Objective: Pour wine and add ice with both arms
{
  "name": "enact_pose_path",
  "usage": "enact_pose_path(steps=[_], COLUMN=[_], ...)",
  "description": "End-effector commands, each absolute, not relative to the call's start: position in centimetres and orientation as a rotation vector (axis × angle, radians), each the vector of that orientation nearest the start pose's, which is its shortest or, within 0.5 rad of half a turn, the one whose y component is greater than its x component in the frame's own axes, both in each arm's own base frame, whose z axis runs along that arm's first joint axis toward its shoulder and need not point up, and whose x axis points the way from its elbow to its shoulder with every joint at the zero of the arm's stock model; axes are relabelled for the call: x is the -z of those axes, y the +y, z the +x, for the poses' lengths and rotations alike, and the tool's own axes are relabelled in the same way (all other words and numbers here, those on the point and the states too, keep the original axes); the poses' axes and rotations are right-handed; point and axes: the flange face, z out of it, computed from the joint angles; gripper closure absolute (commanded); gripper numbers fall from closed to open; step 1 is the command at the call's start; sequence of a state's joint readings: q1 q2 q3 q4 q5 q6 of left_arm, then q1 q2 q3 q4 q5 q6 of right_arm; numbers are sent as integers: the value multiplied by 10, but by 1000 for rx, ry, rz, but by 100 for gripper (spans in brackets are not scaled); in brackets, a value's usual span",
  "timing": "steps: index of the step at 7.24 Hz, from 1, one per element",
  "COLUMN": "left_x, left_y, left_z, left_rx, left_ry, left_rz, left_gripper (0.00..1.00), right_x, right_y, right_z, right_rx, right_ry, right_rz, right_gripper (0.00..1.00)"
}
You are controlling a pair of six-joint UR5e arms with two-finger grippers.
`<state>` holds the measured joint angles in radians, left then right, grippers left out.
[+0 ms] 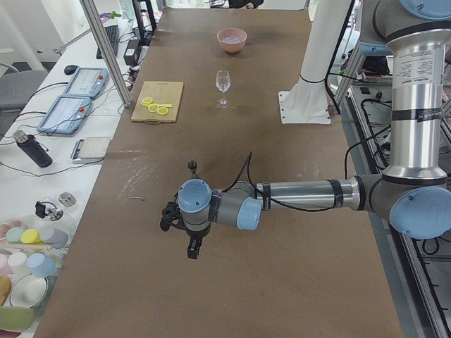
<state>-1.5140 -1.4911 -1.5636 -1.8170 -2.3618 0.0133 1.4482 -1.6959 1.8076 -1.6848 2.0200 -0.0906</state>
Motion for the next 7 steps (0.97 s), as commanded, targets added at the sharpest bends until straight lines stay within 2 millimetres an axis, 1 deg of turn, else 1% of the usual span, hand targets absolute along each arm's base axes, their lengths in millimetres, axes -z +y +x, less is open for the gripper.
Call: enact_pose_path(steps=[1,2,4,5,6,7], left_x=[-677,-677,-676,-676,-676,-676], left_y=[-466,-466,-466,-466,-466,-466], left_z=[-36,-36,-36,-36,-36,-36], left_rx=[-128,-129,-130,-130,-128,-128], left_ry=[792,793,793,793,793,793], left_rz=[132,133,134,134,134,134], left_gripper=[2,2,2,2,2,2], right_x=[-625,-621,-628,-639,-644,-640], right_y=[-441,-436,-426,-422,-419,-421], right_z=[40,32,20,22,28,29], right_rx=[208,205,184,168,156,160], right_ry=[-406,-502,-674,-691,-687,-675], right_rz=[5,1,-40,-62,-65,-53], right_gripper=[0,0,0,0,0,0])
